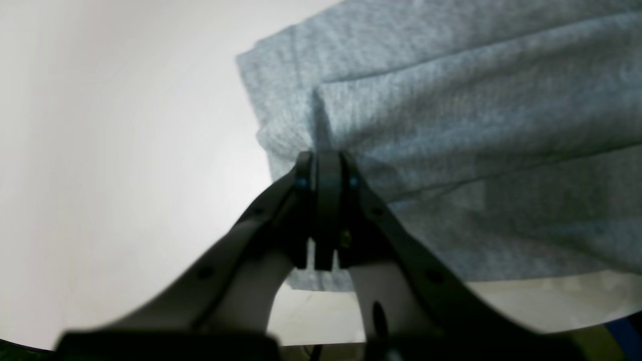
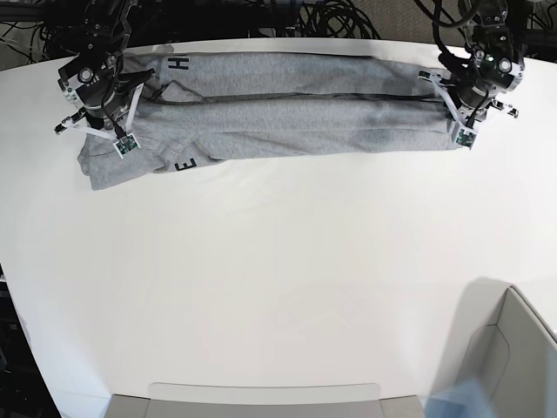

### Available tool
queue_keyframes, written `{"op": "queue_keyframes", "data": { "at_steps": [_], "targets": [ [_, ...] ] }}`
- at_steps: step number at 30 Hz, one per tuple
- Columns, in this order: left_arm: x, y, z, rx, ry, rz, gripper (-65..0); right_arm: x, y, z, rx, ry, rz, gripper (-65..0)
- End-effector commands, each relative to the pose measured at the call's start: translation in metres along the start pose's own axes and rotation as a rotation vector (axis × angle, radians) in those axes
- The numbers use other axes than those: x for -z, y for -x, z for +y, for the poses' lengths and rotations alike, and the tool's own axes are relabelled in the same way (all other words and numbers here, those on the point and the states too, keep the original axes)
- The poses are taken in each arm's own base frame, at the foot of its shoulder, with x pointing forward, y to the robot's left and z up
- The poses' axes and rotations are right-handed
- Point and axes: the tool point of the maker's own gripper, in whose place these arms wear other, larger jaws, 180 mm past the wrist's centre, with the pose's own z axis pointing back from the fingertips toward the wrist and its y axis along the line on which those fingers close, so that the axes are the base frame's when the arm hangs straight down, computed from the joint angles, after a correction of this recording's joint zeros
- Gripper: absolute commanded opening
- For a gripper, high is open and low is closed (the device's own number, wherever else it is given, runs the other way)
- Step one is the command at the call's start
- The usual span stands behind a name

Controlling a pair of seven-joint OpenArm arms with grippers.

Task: Fold the T-shirt properly
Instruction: 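Release the hem and regrasp the folded edge with the left gripper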

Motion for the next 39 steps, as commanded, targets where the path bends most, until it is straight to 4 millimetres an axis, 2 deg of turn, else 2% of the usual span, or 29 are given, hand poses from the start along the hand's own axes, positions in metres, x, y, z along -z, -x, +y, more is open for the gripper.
{"op": "queue_keyframes", "data": {
  "at_steps": [1, 3, 7, 9, 12, 14, 16, 23, 29, 39],
  "targets": [
    [-0.004, -0.004, 0.005, 0.008, -0.017, -0.012, -64.0, -0.003, -0.002, -0.006, -0.020, 0.020, -0.003, -65.0],
    [-0.004, -0.004, 0.006, 0.005, -0.019, -0.012, -57.0, -0.003, -0.001, -0.005, -0.021, 0.019, 0.000, -64.1],
    [-0.007, -0.006, 0.008, 0.006, -0.027, -0.020, -41.6, -0.005, -0.001, -0.009, -0.013, 0.031, -0.001, -50.2],
    [-0.013, -0.009, 0.008, 0.007, -0.037, -0.041, -38.5, -0.005, -0.001, -0.010, -0.014, 0.032, -0.001, -46.0],
    [-0.025, -0.011, 0.014, -0.049, -0.072, -0.078, -37.9, -0.005, -0.002, -0.009, -0.017, 0.030, -0.005, -41.4],
    [-0.026, -0.010, 0.012, -0.015, -0.051, -0.078, -36.3, -0.005, -0.002, -0.009, -0.017, 0.029, -0.006, -39.8],
    [-0.027, -0.016, 0.021, -0.070, -0.079, -0.096, -34.7, -0.004, -0.003, -0.009, -0.015, 0.029, -0.011, -39.7],
    [-0.030, 0.005, 0.059, -0.253, -0.168, 0.044, -34.4, -0.004, -0.006, -0.009, -0.016, 0.027, -0.017, -39.7],
    [-0.018, 0.009, 0.058, -0.282, -0.137, 0.089, -34.4, -0.004, -0.009, -0.010, -0.018, 0.029, -0.024, -39.7],
    [-0.022, 0.020, 0.073, -0.239, -0.219, 0.142, -34.4, -0.004, -0.010, -0.012, -0.017, 0.034, -0.024, -39.7]
  ]
}}
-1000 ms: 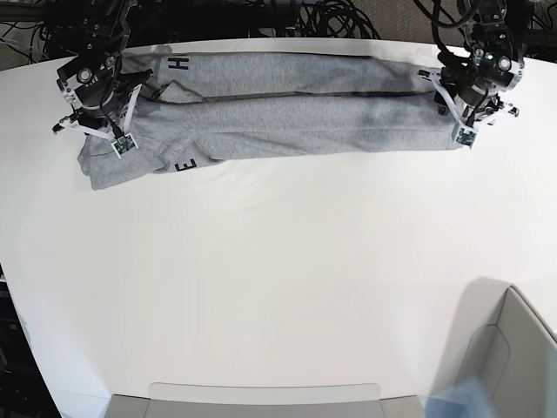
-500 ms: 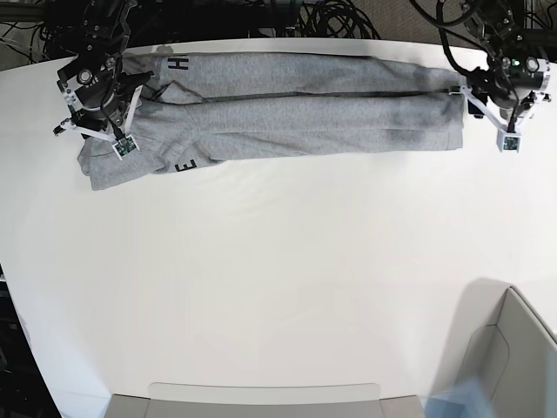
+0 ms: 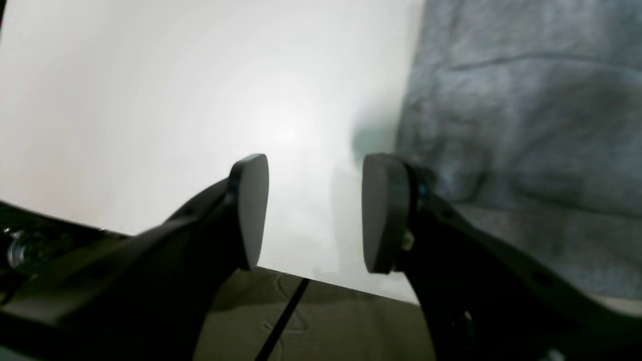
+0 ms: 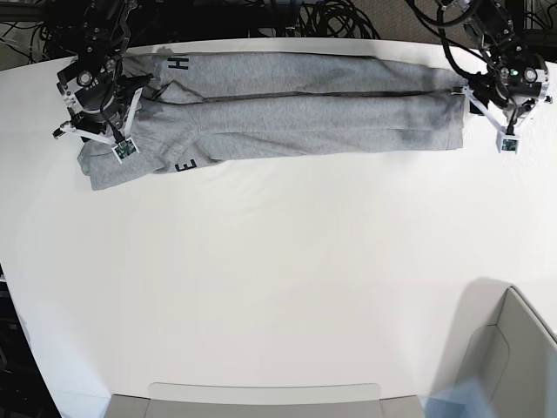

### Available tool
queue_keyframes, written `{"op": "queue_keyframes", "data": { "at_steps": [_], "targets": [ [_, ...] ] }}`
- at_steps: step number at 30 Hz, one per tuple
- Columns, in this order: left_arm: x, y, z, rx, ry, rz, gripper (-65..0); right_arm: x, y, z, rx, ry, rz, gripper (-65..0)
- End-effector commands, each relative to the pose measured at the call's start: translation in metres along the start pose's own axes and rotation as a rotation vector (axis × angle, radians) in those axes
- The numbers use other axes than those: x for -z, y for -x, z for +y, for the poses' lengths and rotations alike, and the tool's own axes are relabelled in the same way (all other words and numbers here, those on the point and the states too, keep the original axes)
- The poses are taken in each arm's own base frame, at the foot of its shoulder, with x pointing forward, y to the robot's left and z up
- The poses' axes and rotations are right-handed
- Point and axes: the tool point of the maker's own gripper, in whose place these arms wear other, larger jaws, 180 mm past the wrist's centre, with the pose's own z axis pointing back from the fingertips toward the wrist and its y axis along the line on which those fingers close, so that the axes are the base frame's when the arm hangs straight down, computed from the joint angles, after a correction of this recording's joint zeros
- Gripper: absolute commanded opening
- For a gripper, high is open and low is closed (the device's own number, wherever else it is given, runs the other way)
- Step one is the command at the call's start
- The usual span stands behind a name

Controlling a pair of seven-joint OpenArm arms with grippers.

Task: Fold the T-shirt properly
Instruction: 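Release the hem and regrasp the folded edge with the left gripper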

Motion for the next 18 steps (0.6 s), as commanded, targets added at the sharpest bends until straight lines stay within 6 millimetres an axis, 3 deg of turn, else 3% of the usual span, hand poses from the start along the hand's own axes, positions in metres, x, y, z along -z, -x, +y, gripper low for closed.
{"op": "queue_keyframes", "data": {
  "at_steps": [1, 11, 18],
  "targets": [
    [-0.003, -0.011, 0.003, 0.023, -0.021, -0.037, -34.4, -0.003, -0.004, -0.006, -0.018, 0.020, -0.014, -39.8],
    [0.000, -0.023, -0.016, 0.104, -0.009, -0.043, -34.3, -0.003, -0.005, -0.005, -0.017, 0.013, -0.016, -39.8],
    [0.020, -0.021, -0.029, 0.093, 0.051, -0.001, -32.5, -0.001, -0.004, -0.004, -0.016, 0.009, -0.015, -39.8]
  ]
}}
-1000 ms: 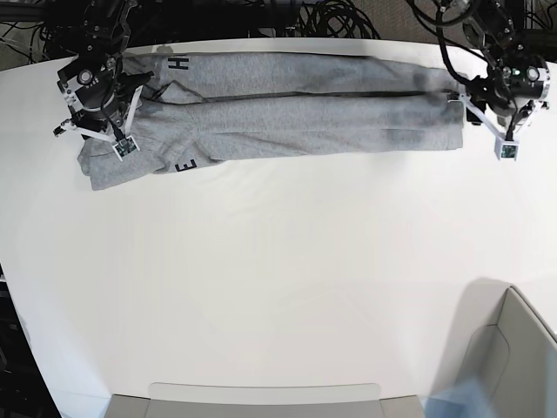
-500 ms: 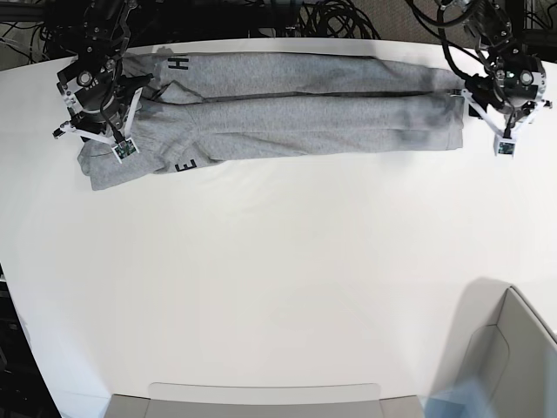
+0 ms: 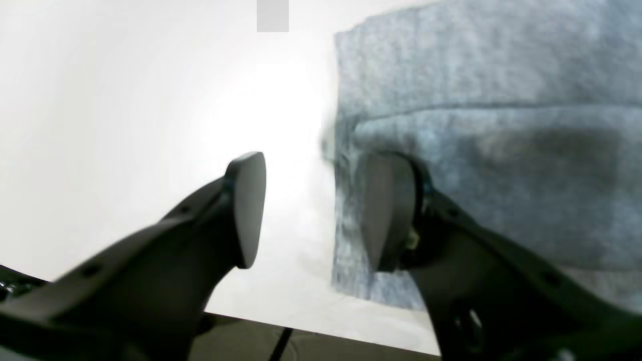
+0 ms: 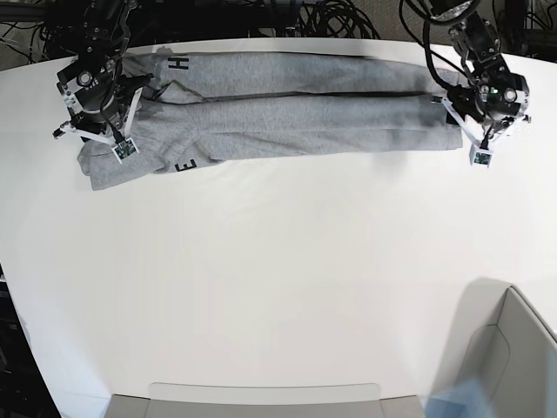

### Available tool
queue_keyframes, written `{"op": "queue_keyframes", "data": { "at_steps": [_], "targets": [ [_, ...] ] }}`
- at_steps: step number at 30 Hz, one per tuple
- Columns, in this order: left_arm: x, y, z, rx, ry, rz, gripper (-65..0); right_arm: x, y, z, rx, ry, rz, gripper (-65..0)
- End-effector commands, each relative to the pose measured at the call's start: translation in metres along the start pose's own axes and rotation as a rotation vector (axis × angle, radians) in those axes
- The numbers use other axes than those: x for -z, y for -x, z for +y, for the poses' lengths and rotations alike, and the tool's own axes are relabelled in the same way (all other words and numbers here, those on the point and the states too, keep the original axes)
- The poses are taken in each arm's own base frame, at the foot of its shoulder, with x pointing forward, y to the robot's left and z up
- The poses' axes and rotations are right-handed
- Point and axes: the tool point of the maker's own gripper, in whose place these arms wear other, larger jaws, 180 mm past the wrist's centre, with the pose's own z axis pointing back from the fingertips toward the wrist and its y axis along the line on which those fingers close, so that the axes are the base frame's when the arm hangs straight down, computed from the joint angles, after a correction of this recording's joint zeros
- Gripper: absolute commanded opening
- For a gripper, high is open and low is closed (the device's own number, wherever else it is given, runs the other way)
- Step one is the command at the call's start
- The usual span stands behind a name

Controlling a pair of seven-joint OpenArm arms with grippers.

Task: Fold the T-shirt properly
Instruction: 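Release the hem and regrasp the folded edge with the left gripper, then fold the shirt's end with the left gripper toward the right gripper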

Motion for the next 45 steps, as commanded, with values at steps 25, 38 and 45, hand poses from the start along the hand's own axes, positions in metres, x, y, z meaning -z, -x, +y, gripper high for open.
{"op": "queue_keyframes", "data": {
  "at_steps": [25, 38, 45],
  "targets": [
    [0.083, 0.081, -0.083, 0.022, 0.292, 0.249, -53.9, 0.006, -0.014, -0.011, -0.006, 0.010, -0.020, -39.8],
    [0.076, 0.081, 0.008, -0.086, 0.129, 0.226, -65.0, 0.006, -0.015, -0.011, -0.004, 0.011, -0.023, -39.8],
    [0.075, 0.060, 0.022, -0.124, 0.107, 0.177, -65.0, 0.005, -0.016, -0.011, 0.000, 0.010, -0.027, -39.8]
  ]
}}
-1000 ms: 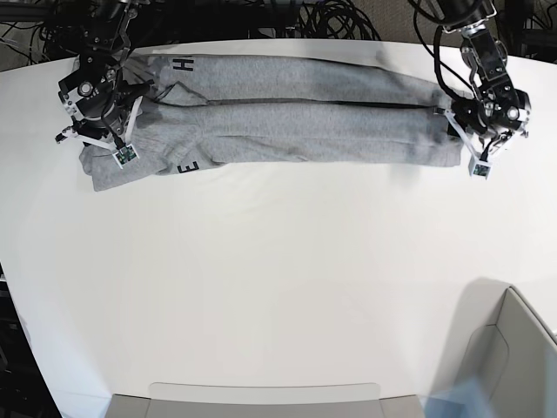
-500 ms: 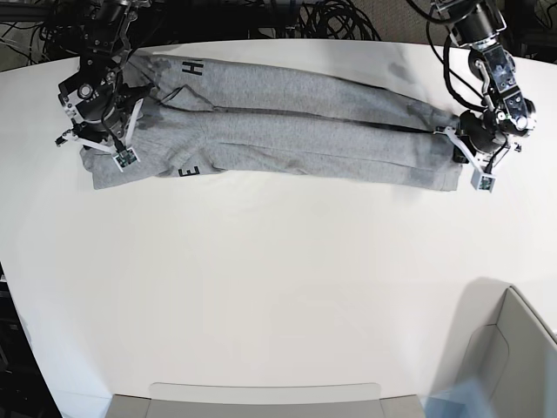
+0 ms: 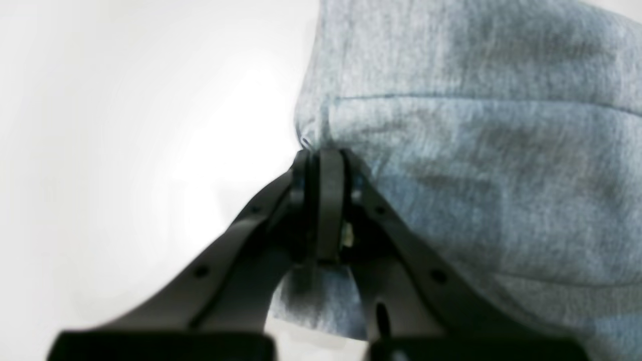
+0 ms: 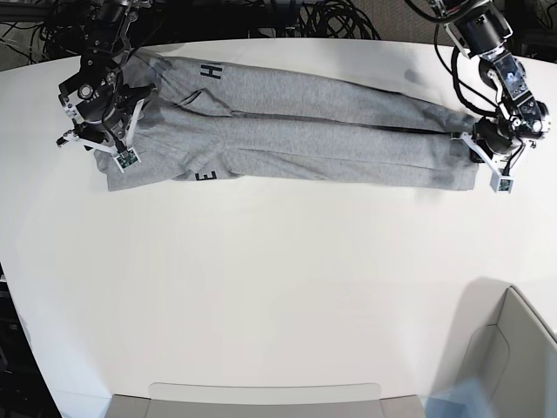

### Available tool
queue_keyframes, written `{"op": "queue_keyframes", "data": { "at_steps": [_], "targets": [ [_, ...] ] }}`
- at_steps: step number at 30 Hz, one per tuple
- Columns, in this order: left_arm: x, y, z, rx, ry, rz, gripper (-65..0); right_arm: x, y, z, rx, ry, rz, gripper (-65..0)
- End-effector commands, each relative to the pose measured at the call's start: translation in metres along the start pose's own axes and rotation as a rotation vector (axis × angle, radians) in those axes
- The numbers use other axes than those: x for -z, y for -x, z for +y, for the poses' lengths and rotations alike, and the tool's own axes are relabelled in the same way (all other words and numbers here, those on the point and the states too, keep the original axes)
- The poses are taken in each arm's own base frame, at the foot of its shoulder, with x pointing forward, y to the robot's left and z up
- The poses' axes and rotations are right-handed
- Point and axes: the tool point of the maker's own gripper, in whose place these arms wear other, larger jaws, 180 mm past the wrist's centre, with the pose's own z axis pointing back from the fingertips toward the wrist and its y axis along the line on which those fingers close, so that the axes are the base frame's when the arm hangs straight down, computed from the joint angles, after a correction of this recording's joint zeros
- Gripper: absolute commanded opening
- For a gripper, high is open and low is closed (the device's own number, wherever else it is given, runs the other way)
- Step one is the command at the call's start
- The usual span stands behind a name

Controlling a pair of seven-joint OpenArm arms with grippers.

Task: Fold the T-shirt properly
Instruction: 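Fold the shirt's end with the left gripper toward the right gripper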

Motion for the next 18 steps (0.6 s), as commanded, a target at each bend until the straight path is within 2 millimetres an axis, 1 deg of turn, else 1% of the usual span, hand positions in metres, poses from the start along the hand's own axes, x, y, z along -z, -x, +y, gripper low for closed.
{"op": "queue_keyframes", "data": {
  "at_steps": [1, 3, 5, 9, 11, 13, 16, 17, 18],
  "targets": [
    [-0.004, 0.053, 0.023, 0.026, -0.098, 0.242, -65.0, -0.005, -0.004, -0.010, -0.012, 0.030, -0.014, -39.8],
    [-0.008, 0.051, 0.033, 0.032, -0.117, 0.241, -65.0, -0.005, -0.003, -0.010, -0.012, 0.031, -0.012, -39.8],
    [-0.009, 0.050, 0.035, 0.034, -0.123, 0.242, -65.0, -0.005, -0.003, -0.010, -0.012, 0.031, -0.012, -39.8],
    [-0.018, 0.045, 0.053, 0.041, -0.158, 0.242, -65.0, -0.005, -0.003, -0.010, -0.012, 0.031, -0.012, -39.8],
    [-0.023, 0.034, 0.061, 0.010, -0.178, 0.207, -65.0, -0.005, -0.004, -0.010, -0.011, 0.029, -0.014, -39.8],
    [-0.036, 0.021, 0.070, 0.001, -0.216, 0.179, -65.0, -0.005, -0.004, -0.009, -0.012, 0.028, -0.016, -39.8],
    [-0.068, -0.005, 0.077, 0.031, -0.295, 0.121, -65.0, -0.005, -0.005, -0.008, -0.015, 0.026, -0.018, -39.8],
    [-0.078, -0.006, 0.078, 0.045, -0.321, 0.125, -65.0, -0.005, -0.005, -0.008, -0.015, 0.026, -0.018, -39.8],
    [-0.083, -0.006, 0.074, 0.052, -0.332, 0.127, -65.0, -0.005, -0.006, -0.008, -0.017, 0.025, -0.019, -39.8]
  ]
}}
